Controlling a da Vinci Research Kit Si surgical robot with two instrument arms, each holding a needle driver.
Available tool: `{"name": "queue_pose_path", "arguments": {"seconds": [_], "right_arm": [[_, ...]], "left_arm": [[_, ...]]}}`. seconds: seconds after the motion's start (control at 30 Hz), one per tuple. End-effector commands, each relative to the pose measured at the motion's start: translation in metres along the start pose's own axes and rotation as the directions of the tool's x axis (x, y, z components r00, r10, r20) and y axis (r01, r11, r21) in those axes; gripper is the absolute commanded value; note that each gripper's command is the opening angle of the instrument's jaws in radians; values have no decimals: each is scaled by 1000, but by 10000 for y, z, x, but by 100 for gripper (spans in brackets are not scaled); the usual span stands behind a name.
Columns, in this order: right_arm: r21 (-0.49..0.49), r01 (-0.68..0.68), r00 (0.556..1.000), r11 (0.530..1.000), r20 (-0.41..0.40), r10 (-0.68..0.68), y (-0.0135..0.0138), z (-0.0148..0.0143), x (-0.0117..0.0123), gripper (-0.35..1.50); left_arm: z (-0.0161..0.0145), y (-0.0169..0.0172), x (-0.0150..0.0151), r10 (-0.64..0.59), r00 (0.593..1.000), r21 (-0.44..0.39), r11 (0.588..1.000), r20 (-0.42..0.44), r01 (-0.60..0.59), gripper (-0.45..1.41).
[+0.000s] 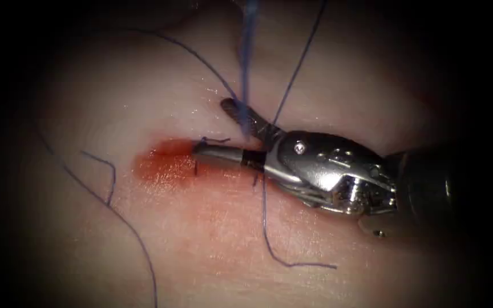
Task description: Wound Closure
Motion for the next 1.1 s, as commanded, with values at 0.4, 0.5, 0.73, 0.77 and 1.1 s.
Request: {"name": "queue_pose_path", "arguments": {"seconds": [0.4, 0.5, 0.73, 0.77, 1.1], "right_arm": [[10, -17, 999, 1000, -46, 17, -6, 1, 8, -35], [38, -14, 1000, 999, -26, 15, -11, 2, 7, -35], [50, 4, 1000, 999, -11, -3, -29, -16, 3, 138], [65, 12, 1000, 998, -9, -11, -33, -32, 7, 140], [88, 37, 999, 995, -18, -36, -29, -106, 36, 141]], "left_arm": [[7, 3, -3, 0, 1000, 1, 1000, -4, 0, -45], [4, 2, -3, -1, 1000, -3, 1000, -6, 1, -45], [-35, -15, -14, -2, 1000, -3, 1000, 15, 2, -45], [-54, -20, -25, 2, 999, 6, 1000, 36, -3, -45], [-119, -53, -92, 12, 990, 63, 998, 142, -21, -45]]}}
